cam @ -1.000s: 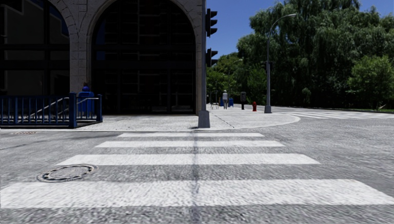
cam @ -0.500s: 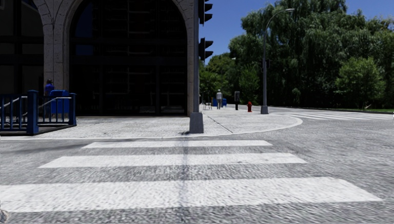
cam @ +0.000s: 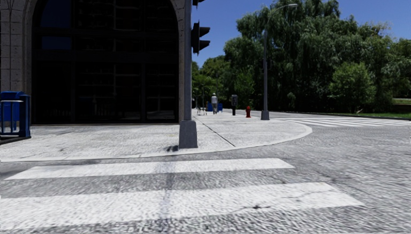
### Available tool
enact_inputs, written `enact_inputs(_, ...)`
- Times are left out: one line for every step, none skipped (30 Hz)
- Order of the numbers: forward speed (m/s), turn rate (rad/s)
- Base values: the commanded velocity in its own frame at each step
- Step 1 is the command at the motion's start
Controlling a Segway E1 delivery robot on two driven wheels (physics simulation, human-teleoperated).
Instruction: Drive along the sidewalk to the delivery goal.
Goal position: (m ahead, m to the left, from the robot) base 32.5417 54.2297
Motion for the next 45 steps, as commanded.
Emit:
enact_inputs(2.0,-0.43)
enact_inputs(2.0,-0.5)
enact_inputs(2.0,-0.51)
enact_inputs(2.0,-0.52)
enact_inputs(2.0,-0.52)
enact_inputs(2.0,-0.52)
enact_inputs(2.0,-0.52)
enact_inputs(2.0,-0.52)
enact_inputs(2.0,-0.52)
enact_inputs(2.0,-0.52)
enact_inputs(2.0,-0.52)
enact_inputs(2.0,-0.52)
enact_inputs(2.0,-0.52)
enact_inputs(2.0,-0.52)
enact_inputs(2.0,-0.52)
enact_inputs(2.0,-0.52)
enact_inputs(2.0,-0.52)
enact_inputs(2.0,-0.52)
enact_inputs(2.0,-0.31)
enact_inputs(2.0,0.0)
enact_inputs(2.0,0.0)
enact_inputs(2.0,0.0)
enact_inputs(2.0,0.0)
enact_inputs(2.0,0.0)
enact_inputs(2.0,0.0)
enact_inputs(2.0,0.0)
enact_inputs(2.0,0.0)
enact_inputs(2.0,0.0)
enact_inputs(2.0,0.0)
enact_inputs(2.0,0.0)
enact_inputs(2.0,0.0)
enact_inputs(2.0,0.0)
enact_inputs(2.0,0.0)
enact_inputs(2.0,0.0)
enact_inputs(2.0,0.0)
enact_inputs(2.0,0.0)
enact_inputs(2.0,0.0)
enact_inputs(1.97,0.03)
enact_inputs(1.97,0.03)
enact_inputs(1.89,0.06)
enact_inputs(1.8,0.07)
enact_inputs(1.69,0.07)
enact_inputs(1.69,0.07)
enact_inputs(1.6,0.1)
enact_inputs(1.55,0.16)
